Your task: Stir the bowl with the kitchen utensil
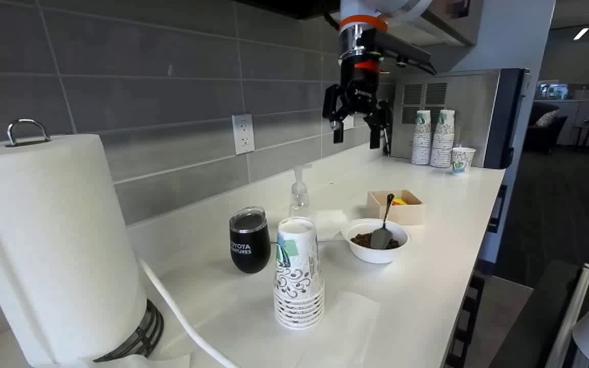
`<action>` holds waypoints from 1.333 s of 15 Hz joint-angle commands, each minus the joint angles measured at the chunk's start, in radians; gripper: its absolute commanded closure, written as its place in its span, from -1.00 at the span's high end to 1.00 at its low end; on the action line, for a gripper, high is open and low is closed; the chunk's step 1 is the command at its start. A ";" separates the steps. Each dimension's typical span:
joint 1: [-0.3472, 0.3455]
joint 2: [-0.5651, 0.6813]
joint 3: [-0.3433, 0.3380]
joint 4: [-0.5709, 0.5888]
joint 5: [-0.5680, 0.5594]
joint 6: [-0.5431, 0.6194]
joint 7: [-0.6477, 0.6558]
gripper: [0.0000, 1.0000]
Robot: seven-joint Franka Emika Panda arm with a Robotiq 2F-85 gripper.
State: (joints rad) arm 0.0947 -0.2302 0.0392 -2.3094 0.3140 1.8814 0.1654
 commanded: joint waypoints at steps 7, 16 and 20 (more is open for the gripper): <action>-0.057 -0.003 0.015 -0.030 -0.055 0.082 0.139 1.00; -0.138 0.040 0.015 -0.154 -0.236 0.284 0.497 1.00; -0.144 0.049 0.004 -0.248 -0.207 0.434 0.574 1.00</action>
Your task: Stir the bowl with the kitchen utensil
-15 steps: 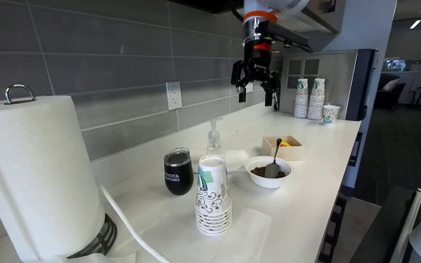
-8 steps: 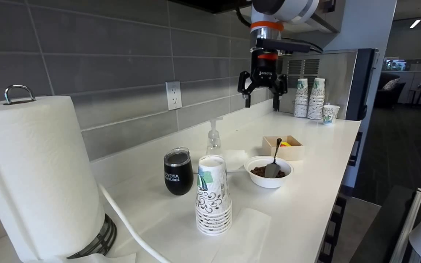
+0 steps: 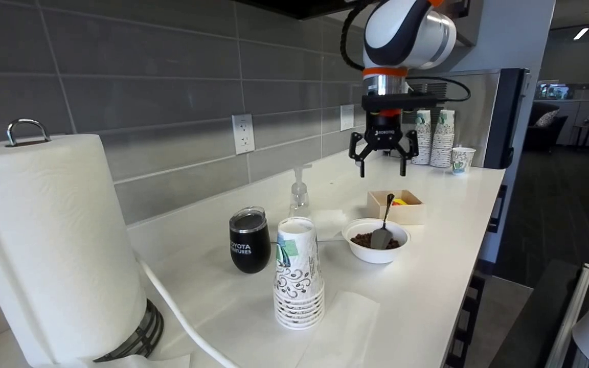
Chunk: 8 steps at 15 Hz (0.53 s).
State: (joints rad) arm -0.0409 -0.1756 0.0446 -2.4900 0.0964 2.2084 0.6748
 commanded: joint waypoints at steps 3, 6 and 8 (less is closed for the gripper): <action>-0.011 0.001 0.000 -0.136 0.006 0.240 0.123 1.00; -0.011 0.028 0.002 -0.186 0.001 0.353 0.164 1.00; -0.014 0.053 -0.003 -0.206 0.003 0.412 0.180 1.00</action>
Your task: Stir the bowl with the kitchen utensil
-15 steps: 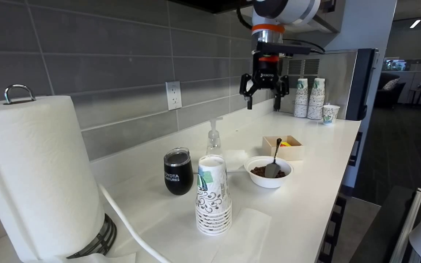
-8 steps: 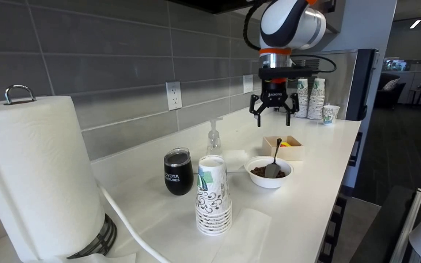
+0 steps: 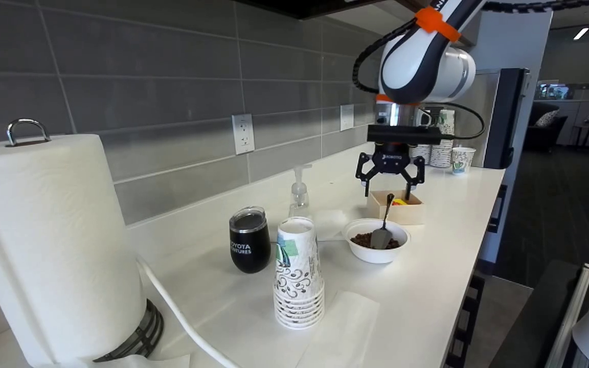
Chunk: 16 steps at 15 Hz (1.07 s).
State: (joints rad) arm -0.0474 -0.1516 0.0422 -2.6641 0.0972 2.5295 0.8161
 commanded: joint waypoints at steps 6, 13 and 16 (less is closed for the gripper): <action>-0.008 0.122 -0.019 -0.031 -0.013 0.191 0.073 1.00; 0.005 0.232 -0.055 0.009 -0.012 0.334 0.064 1.00; 0.014 0.261 -0.077 0.024 -0.006 0.368 0.058 1.00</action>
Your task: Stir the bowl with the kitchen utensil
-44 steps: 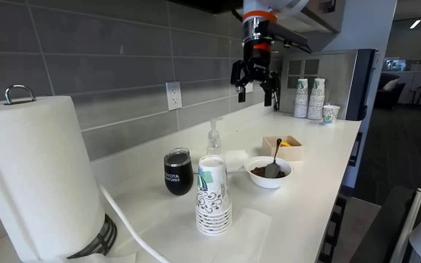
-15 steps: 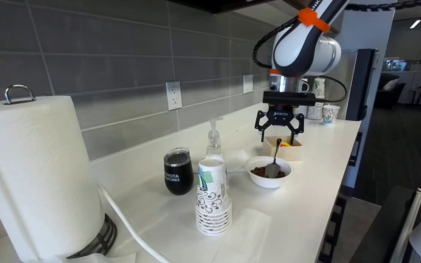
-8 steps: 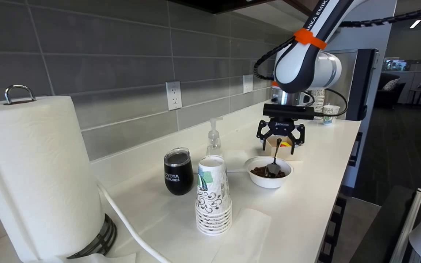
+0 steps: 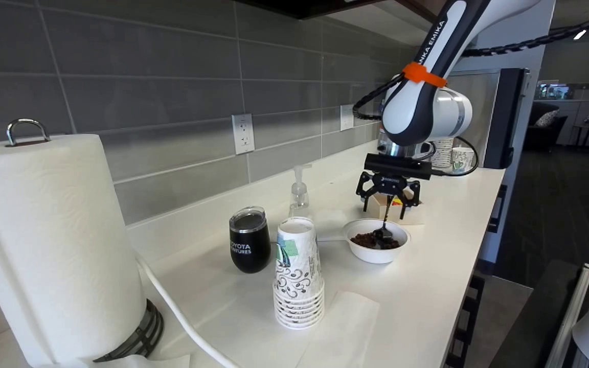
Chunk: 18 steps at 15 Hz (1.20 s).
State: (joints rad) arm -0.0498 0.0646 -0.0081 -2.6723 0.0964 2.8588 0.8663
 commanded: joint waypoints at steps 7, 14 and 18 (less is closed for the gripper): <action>0.031 0.035 -0.062 0.049 -0.007 0.034 0.007 -0.34; 0.035 0.028 -0.077 0.056 -0.010 0.026 0.010 -1.00; 0.047 -0.003 -0.088 0.054 -0.049 0.007 0.037 -0.99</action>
State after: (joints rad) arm -0.0256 0.0969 -0.0738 -2.6195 0.0939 2.8845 0.8660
